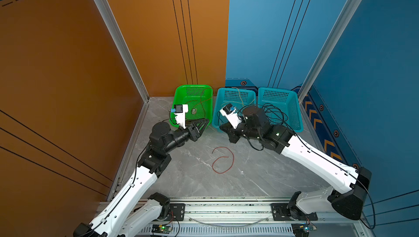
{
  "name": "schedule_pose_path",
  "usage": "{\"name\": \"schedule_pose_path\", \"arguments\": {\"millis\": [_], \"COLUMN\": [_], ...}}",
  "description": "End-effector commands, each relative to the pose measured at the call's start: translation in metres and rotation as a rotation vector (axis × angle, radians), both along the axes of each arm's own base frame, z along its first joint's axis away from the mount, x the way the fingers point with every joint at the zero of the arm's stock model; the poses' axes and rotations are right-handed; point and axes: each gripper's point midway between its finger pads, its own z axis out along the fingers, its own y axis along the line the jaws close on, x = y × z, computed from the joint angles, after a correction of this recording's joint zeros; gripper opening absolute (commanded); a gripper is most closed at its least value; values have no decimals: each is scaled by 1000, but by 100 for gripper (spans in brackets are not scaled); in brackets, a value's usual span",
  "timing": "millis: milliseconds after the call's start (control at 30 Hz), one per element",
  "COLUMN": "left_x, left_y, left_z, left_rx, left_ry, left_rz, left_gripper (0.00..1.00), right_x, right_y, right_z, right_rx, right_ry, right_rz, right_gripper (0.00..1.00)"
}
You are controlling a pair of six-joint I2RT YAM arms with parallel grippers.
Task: Untangle and sort cables by color
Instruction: Place the cable in the container.
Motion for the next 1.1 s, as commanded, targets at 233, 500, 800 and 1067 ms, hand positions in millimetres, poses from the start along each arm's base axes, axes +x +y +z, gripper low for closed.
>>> {"name": "schedule_pose_path", "arguments": {"millis": [233,500,800,1067], "left_x": [-11,-19,-13,-9], "left_y": [14,24,26,10], "left_z": [-19,-45,-90,-129], "left_rx": [52,122,176,338], "left_ry": [24,64,146,177], "left_rz": [44,81,120,117], "left_gripper": [82,98,98,98], "right_x": [121,208,276,288], "right_y": [-167,-260,-316,-318], "right_z": [31,-33,-139,-208], "right_rx": [-44,-154,-267,-356], "right_ry": [24,141,318,442], "right_rz": [-606,-856,-972,-972], "right_gripper": [0,0,0,12]}}
